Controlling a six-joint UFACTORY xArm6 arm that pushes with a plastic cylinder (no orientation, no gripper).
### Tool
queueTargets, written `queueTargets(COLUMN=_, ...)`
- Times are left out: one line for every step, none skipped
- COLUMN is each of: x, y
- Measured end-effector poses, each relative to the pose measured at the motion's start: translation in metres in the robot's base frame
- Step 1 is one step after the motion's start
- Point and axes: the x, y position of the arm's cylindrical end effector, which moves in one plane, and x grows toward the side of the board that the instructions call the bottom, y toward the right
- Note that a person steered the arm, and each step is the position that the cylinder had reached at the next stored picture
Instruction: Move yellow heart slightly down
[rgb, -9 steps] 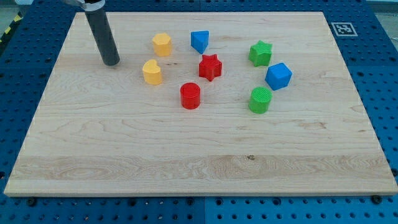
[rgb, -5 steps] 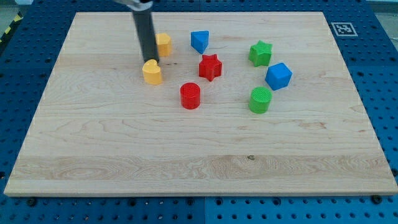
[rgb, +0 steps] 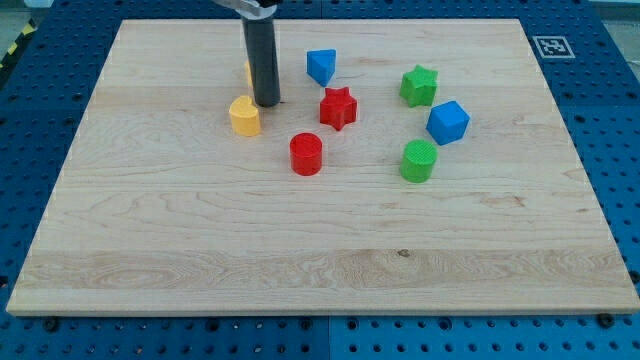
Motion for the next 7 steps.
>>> queueTargets(x=0.004, y=-0.018)
queueTargets(x=0.012, y=-0.020)
queueTargets(x=0.027, y=-0.021)
queueTargets(x=0.047, y=-0.021)
queueTargets(x=0.067, y=-0.027)
queueTargets(x=0.086, y=-0.043)
queueTargets(x=0.103, y=-0.064)
